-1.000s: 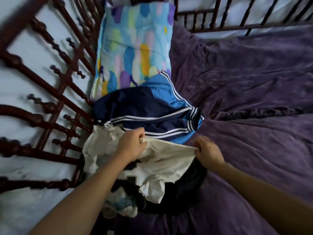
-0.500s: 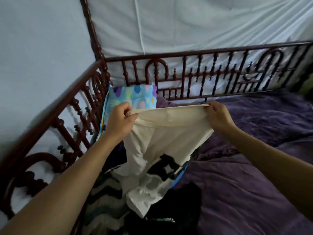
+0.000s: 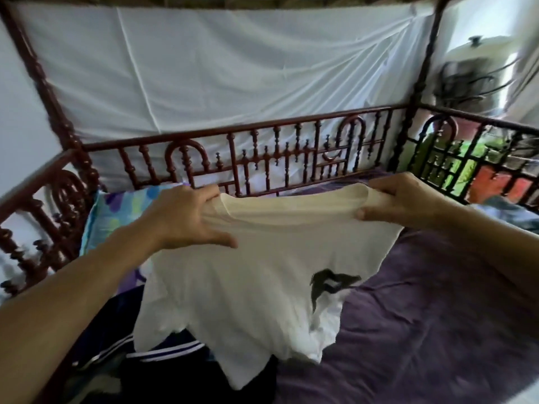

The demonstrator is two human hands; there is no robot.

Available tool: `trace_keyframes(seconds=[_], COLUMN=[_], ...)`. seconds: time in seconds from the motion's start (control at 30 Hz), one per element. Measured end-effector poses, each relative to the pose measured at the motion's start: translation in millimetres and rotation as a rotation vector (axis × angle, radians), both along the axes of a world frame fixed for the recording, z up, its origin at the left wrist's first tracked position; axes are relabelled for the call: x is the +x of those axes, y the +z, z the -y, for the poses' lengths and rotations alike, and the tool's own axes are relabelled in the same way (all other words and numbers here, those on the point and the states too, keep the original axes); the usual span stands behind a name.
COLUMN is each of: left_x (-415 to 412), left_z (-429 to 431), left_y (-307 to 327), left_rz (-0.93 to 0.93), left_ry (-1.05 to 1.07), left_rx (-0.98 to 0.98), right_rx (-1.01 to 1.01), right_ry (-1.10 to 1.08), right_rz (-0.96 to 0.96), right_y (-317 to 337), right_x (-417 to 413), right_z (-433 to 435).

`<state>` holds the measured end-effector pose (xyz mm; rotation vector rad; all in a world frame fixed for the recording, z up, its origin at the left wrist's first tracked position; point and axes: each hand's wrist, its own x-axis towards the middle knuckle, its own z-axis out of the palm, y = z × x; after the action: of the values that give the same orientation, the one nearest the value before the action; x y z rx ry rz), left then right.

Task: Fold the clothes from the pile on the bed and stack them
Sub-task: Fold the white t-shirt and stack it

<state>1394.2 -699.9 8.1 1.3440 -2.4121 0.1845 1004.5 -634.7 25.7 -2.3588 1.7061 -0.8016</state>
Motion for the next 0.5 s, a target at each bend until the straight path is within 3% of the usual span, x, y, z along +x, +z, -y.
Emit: trace_keyframes(seconds=[0.1,0.2,0.33,0.5], left_x=[-42.2,-80.7,-120.4,-189.3], left_z=[8.0,21.6,49.8,91.3], left_y=[-2.5,-1.5,-12.1,-52.9], left_rz=[0.213,0.189,-0.126,-0.442], left_ry=[0.007,0.094,0.143,0.270], left_rx=[0.006,0.137,0.186,0.111], right_rx=[0.046,0.072,0.127,0.171], right_ry=[0.034,0.146,0.186,0.020], right_rz=[-0.030,-0.027,0.108,0.356], right_y=[-9.8,-22.4,-37.4,-90.1], right_x=[-42.8,-71.7,-116.0,-187.9], right_z=[-23.8,-42.8,-53.5,-49.5])
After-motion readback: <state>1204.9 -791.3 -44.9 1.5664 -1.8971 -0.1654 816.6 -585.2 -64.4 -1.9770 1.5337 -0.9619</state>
